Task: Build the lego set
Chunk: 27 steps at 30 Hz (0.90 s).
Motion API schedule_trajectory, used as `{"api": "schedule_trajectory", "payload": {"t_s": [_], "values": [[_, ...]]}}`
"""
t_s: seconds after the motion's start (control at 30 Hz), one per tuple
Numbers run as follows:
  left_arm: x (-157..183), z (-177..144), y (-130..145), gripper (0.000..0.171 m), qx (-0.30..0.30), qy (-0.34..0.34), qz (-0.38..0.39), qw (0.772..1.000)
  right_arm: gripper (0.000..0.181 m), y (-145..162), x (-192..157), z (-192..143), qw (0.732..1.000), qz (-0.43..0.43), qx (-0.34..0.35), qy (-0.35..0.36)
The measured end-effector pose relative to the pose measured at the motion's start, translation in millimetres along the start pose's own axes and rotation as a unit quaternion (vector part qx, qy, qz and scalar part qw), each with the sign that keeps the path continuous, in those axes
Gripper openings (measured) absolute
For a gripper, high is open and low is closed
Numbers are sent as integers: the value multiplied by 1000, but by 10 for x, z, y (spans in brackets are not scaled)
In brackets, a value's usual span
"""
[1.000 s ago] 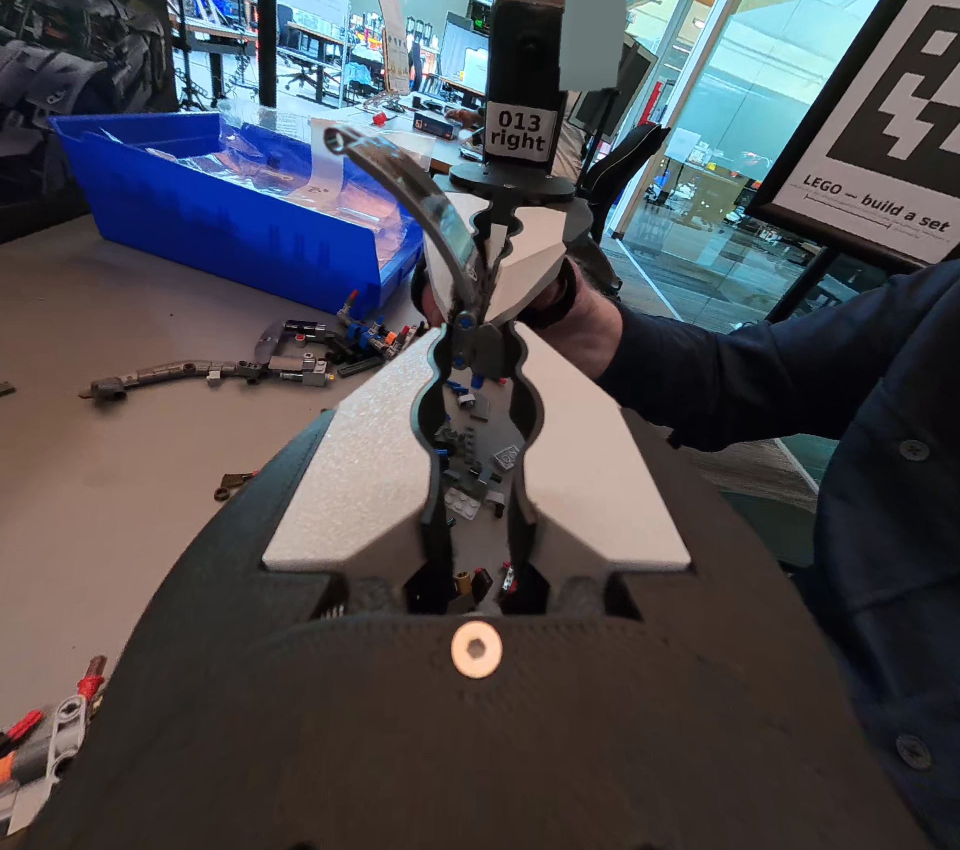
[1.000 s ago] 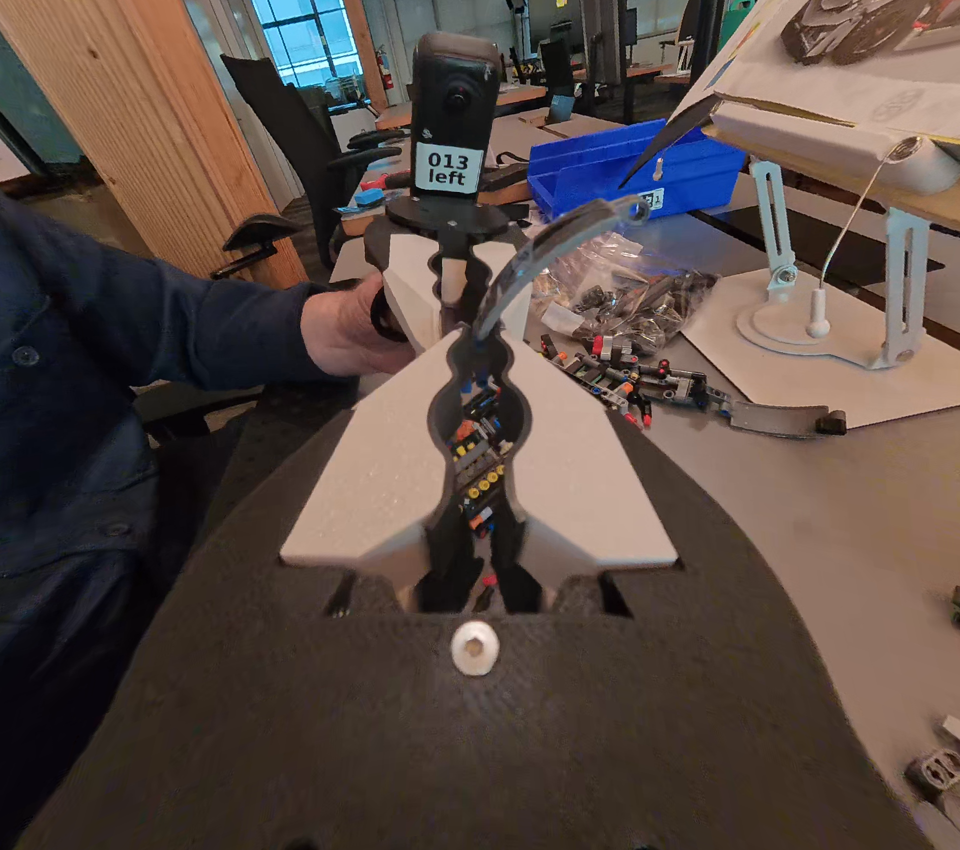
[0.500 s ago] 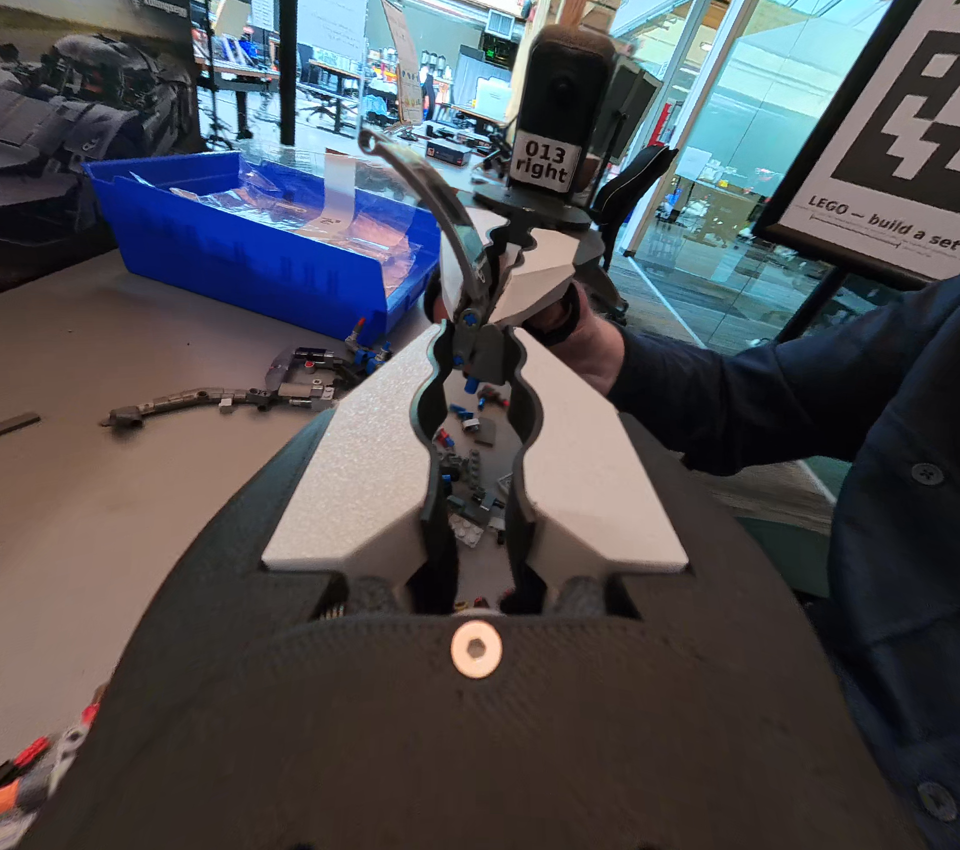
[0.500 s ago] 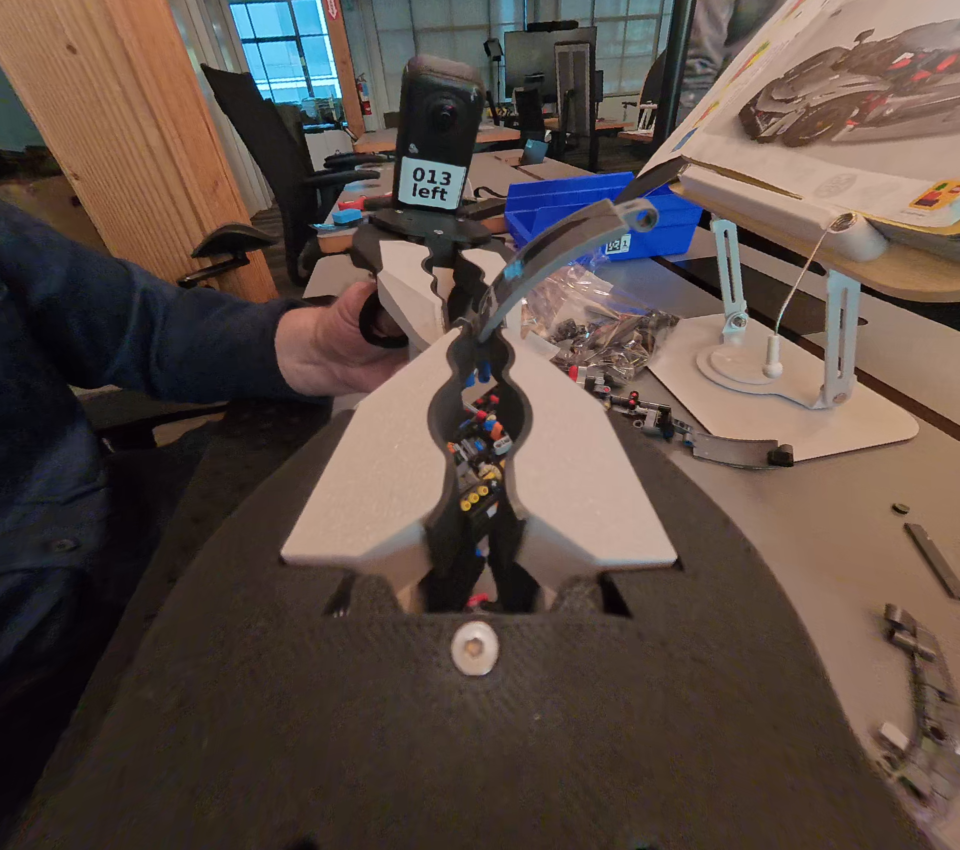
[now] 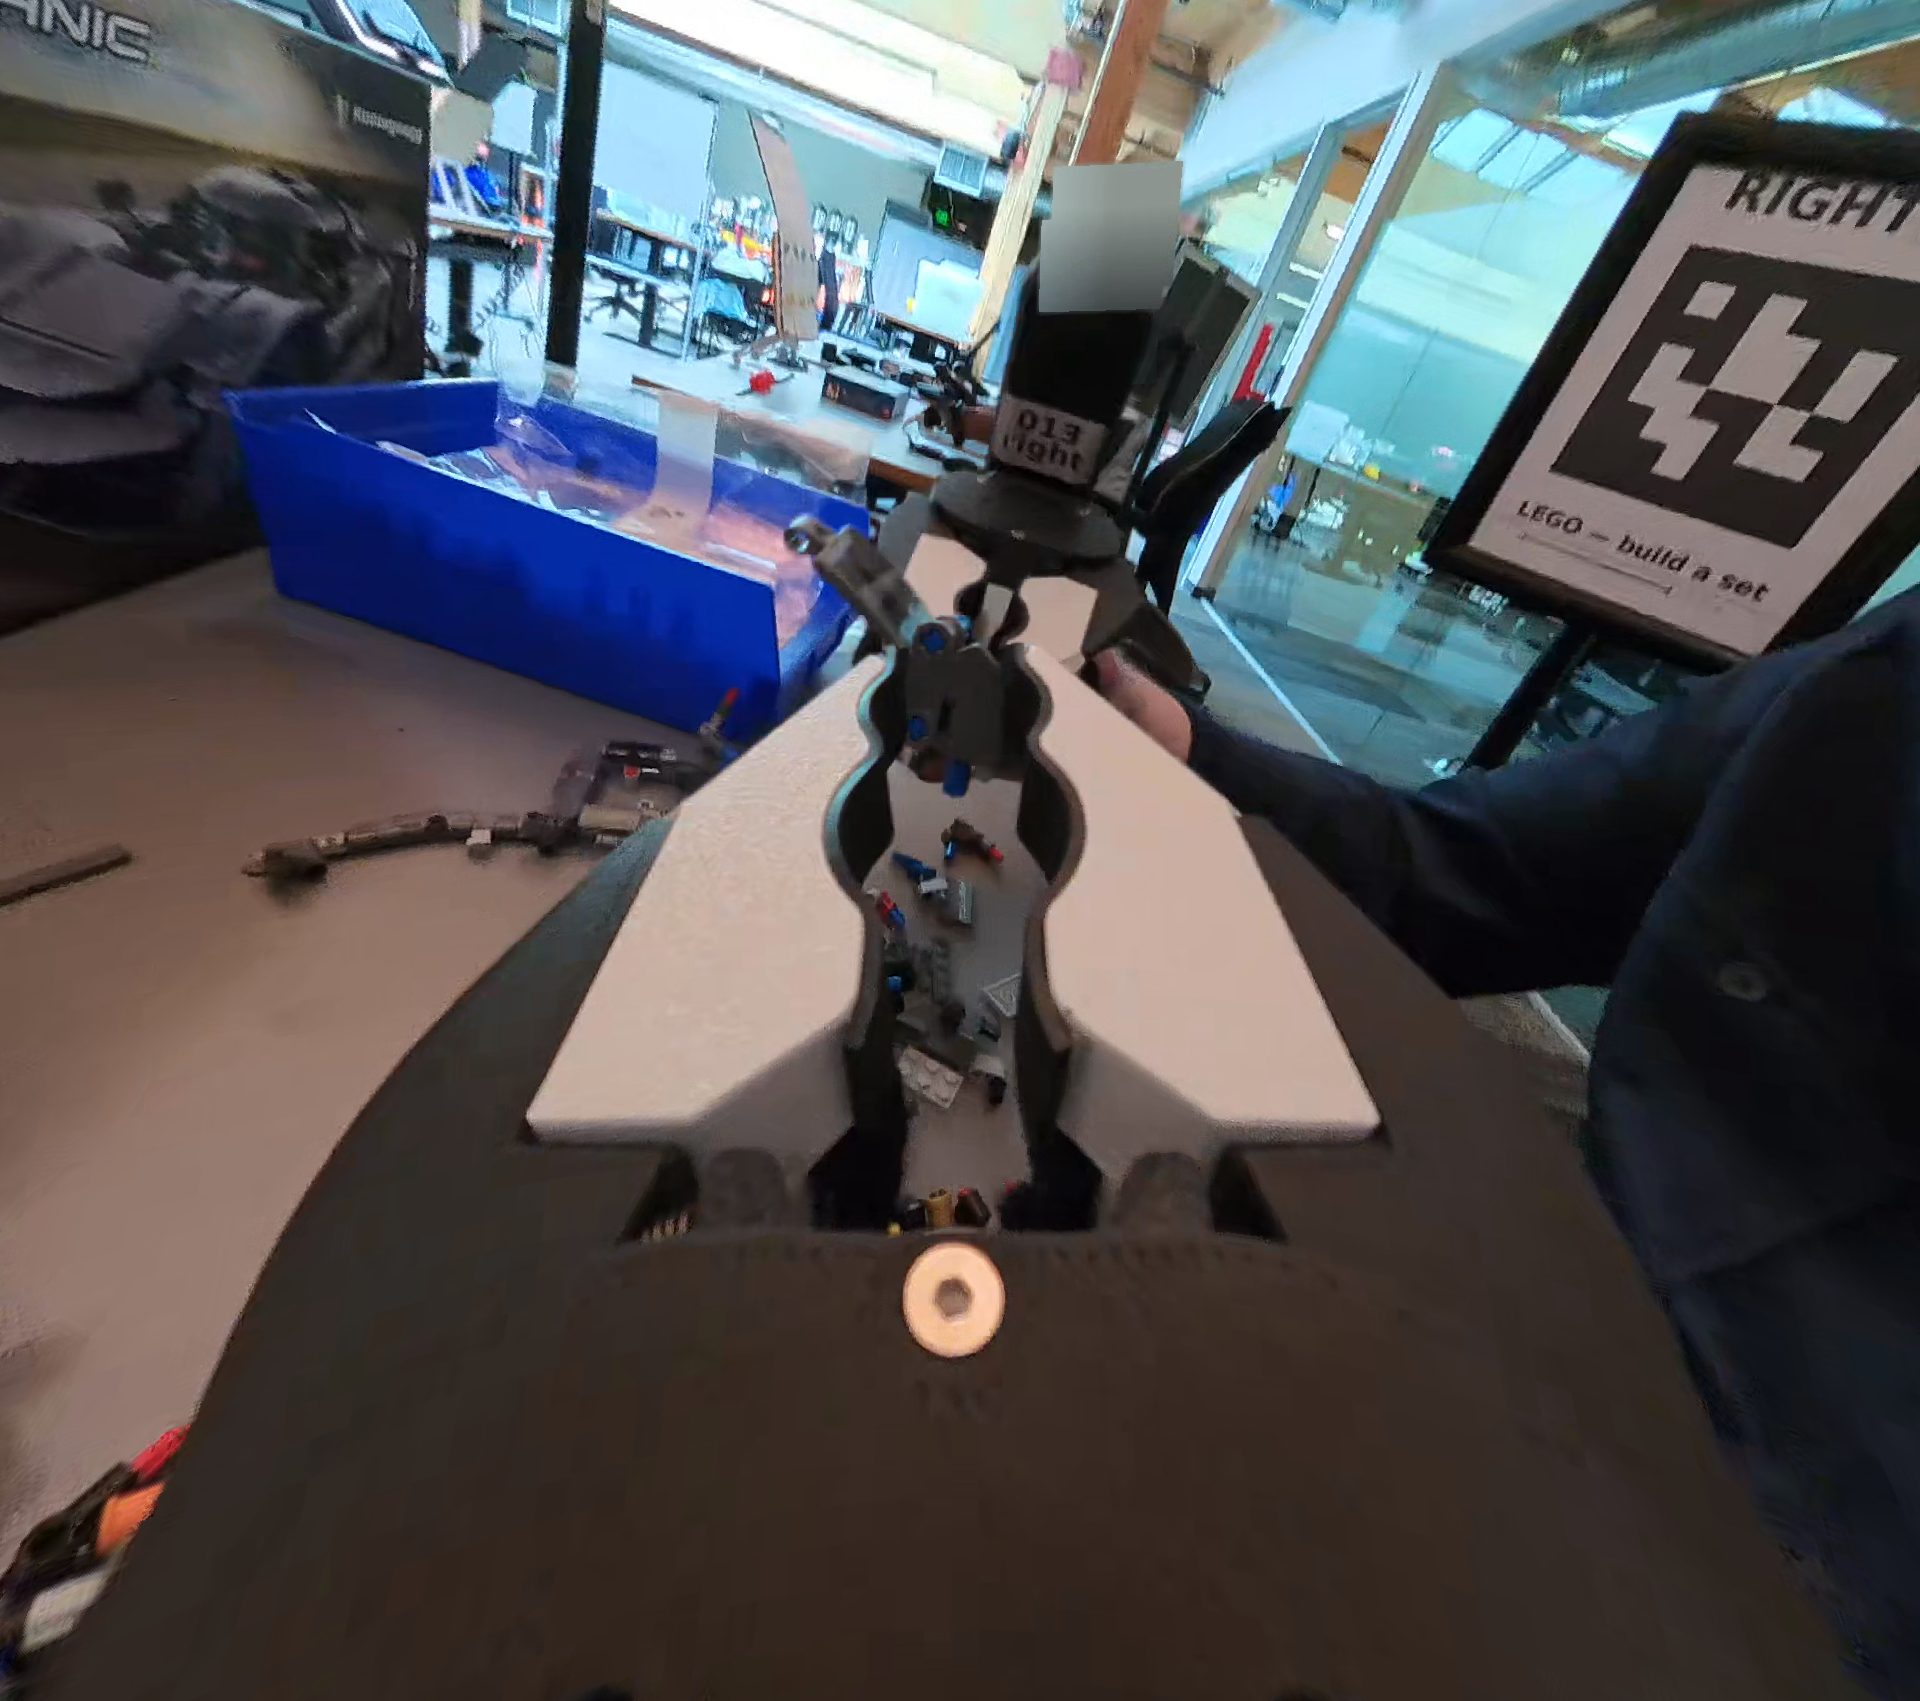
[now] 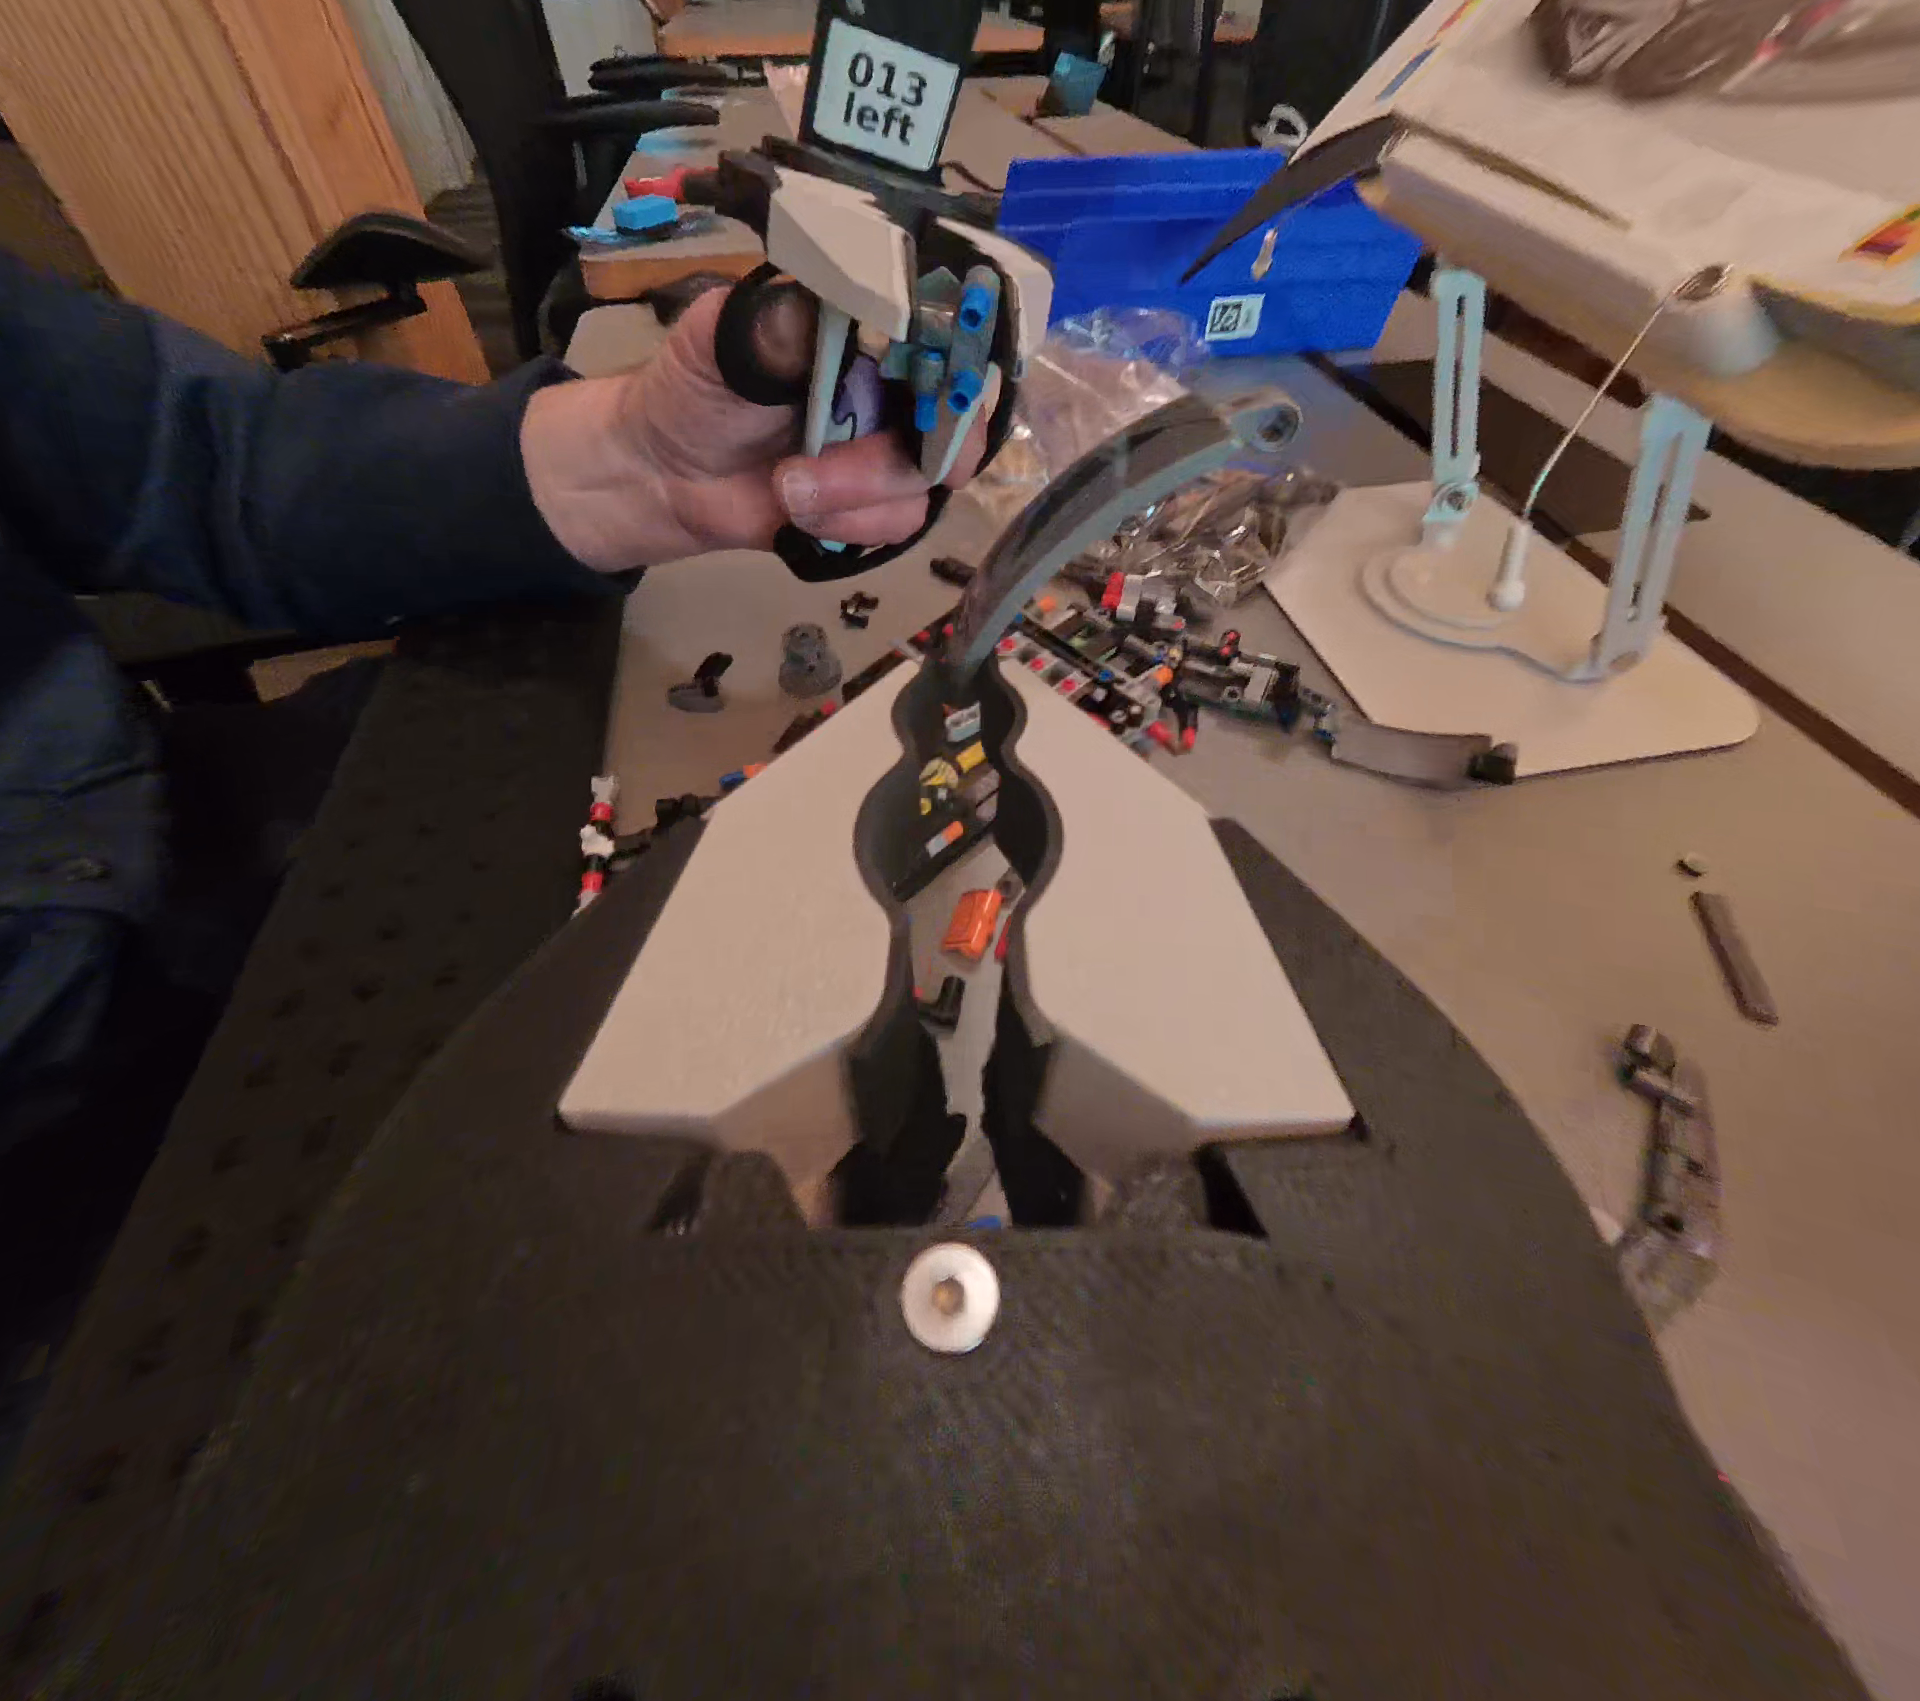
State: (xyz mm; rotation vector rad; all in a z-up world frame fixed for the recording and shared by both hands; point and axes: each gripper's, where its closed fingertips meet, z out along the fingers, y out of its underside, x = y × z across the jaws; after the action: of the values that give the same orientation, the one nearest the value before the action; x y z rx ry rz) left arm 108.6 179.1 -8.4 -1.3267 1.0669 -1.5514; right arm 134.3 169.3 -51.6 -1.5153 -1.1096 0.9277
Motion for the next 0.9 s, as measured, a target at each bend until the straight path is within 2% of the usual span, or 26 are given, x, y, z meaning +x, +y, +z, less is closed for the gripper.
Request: {"api": "schedule_trajectory", "payload": {"t_s": [0.1,0.2,0.27,0.33,0.4,0.5,0.6,0.67,0.77,0.9], "values": [[-32,33,35,16,10,16,-23,1000,4,145,-7,2,999,28,-32,-22],[-44,40,50,16,17,31,-47,998,4,569,9,12,988,36,-151,-20],[-36,61,75,16,12,35,-49,998,5,882,-131,31,971,52,-227,-62],[-45,98,138,16,-3,30,-48,998,5,1160,-177,43,951,70,-294,-73],[-31,144,213,16,-25,27,-42,998,17,1289,-179,42,939,68,-328,-73],[-15,177,233,16,-40,7,3,999,17,1030,-75,42,959,72,-270,-45],[-13,218,296,17,-62,-10,28,998,12,375,97,-43,992,21,-120,23],[-17,254,343,17,-75,-15,34,996,8,50,108,-134,996,-33,-48,61],[3,314,391,16,-82,-7,24,996,5,-73,111,-156,986,-116,-33,114],[24,377,444,17,-89,-1,19,996,7,-62,50,-69,973,-178,-54,134]]}}
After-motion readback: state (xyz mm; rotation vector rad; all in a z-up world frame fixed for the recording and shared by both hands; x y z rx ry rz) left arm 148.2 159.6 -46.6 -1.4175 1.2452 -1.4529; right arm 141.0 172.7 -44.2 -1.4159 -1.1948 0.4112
